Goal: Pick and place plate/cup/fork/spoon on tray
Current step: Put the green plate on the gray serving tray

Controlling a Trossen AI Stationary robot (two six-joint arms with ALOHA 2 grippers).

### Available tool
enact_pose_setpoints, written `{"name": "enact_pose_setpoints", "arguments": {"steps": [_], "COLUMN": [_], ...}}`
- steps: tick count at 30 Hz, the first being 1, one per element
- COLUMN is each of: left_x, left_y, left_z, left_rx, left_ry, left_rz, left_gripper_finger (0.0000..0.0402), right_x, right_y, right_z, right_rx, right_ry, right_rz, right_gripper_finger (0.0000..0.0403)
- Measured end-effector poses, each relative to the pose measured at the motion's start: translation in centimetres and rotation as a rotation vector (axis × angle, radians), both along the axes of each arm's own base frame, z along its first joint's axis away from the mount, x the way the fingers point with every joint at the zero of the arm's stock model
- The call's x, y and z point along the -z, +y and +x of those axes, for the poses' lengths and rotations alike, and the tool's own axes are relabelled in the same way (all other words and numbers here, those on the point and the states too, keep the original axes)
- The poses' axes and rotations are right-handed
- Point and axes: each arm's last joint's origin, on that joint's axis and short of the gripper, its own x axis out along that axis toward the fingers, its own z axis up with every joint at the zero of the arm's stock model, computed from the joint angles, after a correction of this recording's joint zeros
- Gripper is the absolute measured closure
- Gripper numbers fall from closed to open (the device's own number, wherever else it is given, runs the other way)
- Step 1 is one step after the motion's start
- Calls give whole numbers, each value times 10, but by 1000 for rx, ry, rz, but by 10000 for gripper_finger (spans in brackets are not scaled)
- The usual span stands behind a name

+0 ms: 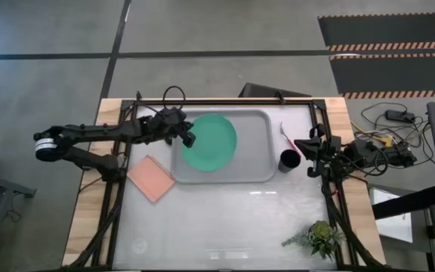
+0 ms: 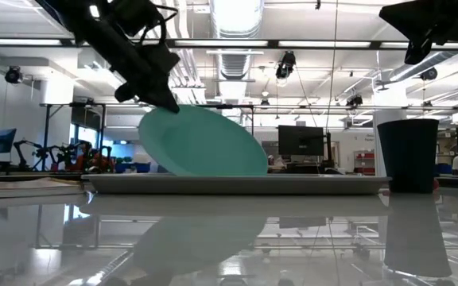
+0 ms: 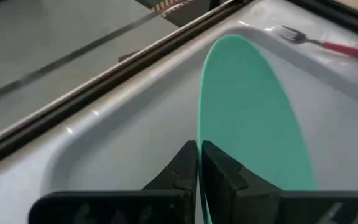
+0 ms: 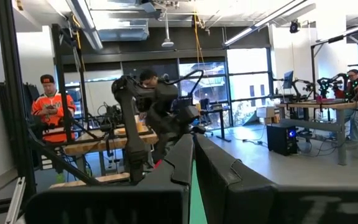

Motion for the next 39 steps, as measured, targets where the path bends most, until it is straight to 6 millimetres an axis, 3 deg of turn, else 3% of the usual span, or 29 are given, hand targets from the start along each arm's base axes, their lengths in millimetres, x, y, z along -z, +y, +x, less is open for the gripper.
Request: {"name": "enact_pose_setpoints", "arguments": {"steps": [9, 19, 27, 32, 39], "left_x": [24, 37, 48, 49, 43], "left_y": [10, 17, 20, 21, 20], "left_z": [14, 3, -5, -7, -2], "left_rx": [-10, -52, -80, -101, -81], "left_ry": [66, 191, 236, 251, 209], "left_rz": [-17, -36, -34, -21, -26], "left_gripper_finger": [401, 399, 352, 328, 325], "right_x": [0, 0, 0, 0, 0], "right_y": [0, 0, 0, 0, 0], "right_z": [0, 0, 0, 0, 0], "right_rx": [0, -7, -8, -8, -11], "right_ry": [0, -4, -4, -4, -5], "right_rz": [0, 23, 24, 24, 30], "right_gripper_finger": [394, 394, 394, 394, 394]}}
